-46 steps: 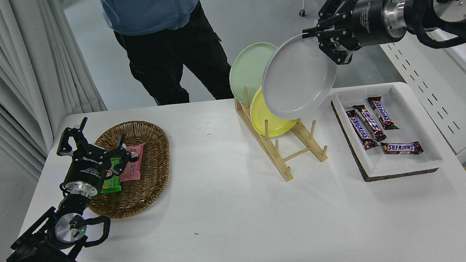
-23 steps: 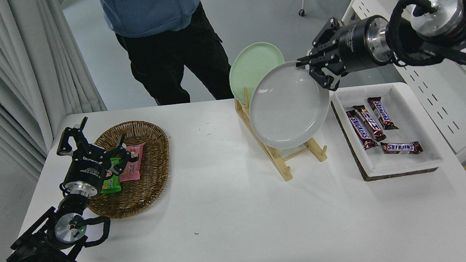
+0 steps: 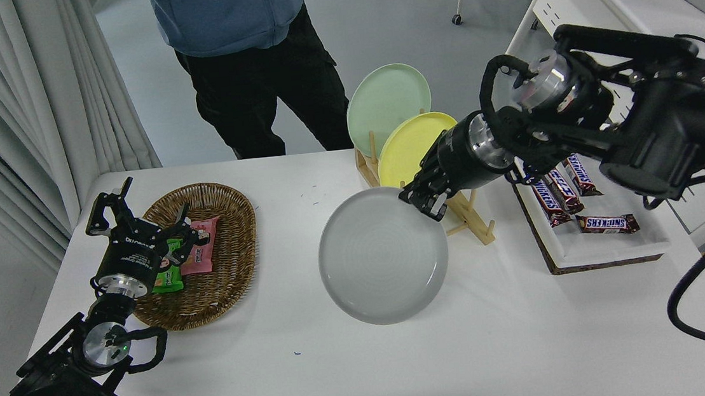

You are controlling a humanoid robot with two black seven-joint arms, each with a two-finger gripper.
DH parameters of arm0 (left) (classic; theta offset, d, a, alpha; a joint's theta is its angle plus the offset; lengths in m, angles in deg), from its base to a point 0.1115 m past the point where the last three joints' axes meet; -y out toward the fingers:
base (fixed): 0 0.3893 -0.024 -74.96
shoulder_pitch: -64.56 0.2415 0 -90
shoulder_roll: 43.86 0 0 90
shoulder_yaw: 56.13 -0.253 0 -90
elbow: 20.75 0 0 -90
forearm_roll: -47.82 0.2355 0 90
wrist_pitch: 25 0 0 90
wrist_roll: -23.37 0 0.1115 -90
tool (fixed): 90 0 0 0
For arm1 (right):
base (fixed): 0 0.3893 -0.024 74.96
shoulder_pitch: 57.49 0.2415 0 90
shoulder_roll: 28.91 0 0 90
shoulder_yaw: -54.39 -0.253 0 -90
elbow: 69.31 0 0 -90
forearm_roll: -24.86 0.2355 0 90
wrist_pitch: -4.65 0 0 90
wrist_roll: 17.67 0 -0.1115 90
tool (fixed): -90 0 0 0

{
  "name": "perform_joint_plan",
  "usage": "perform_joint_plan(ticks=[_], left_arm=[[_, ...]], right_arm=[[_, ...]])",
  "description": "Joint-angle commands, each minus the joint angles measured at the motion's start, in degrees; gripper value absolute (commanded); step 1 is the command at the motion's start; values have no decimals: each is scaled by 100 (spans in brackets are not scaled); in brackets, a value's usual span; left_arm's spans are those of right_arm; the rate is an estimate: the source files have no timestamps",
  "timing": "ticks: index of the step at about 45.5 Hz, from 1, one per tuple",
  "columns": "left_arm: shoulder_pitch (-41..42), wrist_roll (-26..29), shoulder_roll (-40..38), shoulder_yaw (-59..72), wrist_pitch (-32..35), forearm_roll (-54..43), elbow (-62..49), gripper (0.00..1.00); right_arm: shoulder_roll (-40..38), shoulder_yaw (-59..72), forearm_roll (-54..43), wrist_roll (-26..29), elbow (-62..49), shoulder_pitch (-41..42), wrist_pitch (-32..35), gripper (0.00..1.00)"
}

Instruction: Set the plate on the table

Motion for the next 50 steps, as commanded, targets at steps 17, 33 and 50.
perform_joint_plan(ticks=[17,33,50], left_arm=[[0,0,1,3,0,0,3,100],[0,0,1,-6,0,0,3,100],[0,0,1,-6,0,0,-6,100]], right_arm=[[1157,-425,154,11,-1377,-1125,-198,0],[1640,-417,67,11,-1957,-1670,-198,0],[1720,-425,-460,20,-2361,-2057,-198,0]])
